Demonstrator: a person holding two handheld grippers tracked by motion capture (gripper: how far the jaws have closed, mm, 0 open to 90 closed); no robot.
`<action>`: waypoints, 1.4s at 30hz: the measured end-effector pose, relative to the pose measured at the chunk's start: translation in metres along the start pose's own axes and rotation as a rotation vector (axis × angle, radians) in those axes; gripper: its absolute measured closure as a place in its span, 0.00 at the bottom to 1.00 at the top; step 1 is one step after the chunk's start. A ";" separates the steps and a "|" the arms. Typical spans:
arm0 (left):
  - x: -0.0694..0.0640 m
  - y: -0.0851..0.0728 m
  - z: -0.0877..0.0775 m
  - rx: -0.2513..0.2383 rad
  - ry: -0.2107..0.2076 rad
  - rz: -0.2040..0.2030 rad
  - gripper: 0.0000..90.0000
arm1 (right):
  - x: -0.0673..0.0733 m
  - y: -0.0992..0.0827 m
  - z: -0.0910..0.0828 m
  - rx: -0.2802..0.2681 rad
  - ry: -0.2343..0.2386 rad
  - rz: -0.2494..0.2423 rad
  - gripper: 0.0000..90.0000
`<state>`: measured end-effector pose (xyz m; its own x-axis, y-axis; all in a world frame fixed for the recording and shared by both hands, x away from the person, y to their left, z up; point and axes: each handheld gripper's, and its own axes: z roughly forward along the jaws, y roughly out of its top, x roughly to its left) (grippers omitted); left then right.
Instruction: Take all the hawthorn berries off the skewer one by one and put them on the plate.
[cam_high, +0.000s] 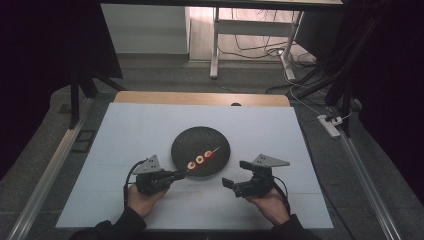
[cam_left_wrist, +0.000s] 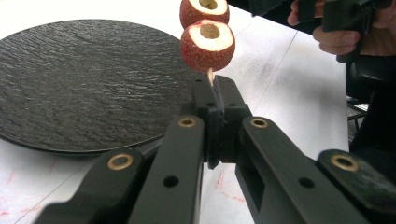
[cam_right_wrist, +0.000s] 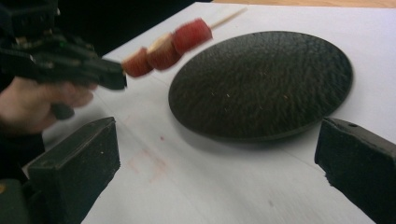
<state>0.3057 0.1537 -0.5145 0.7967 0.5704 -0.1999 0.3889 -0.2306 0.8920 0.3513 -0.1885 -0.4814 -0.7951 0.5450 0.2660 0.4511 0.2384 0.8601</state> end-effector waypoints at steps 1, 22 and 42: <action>0.000 0.000 0.000 0.000 0.000 0.000 0.99 | 0.000 0.002 0.003 -0.004 0.007 0.007 0.00; -0.003 0.001 0.000 -0.010 -0.018 0.024 0.99 | -0.002 0.032 0.045 -0.039 0.114 0.057 0.45; -0.005 0.003 0.001 -0.003 -0.021 0.040 0.99 | -0.003 0.034 0.043 -0.053 0.154 0.094 0.71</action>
<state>0.3030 0.1493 -0.5108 0.8213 0.5439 -0.1721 0.3547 -0.2506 0.9008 0.3867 -0.1478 -0.4712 -0.8049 0.4325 0.4063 0.5077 0.1475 0.8488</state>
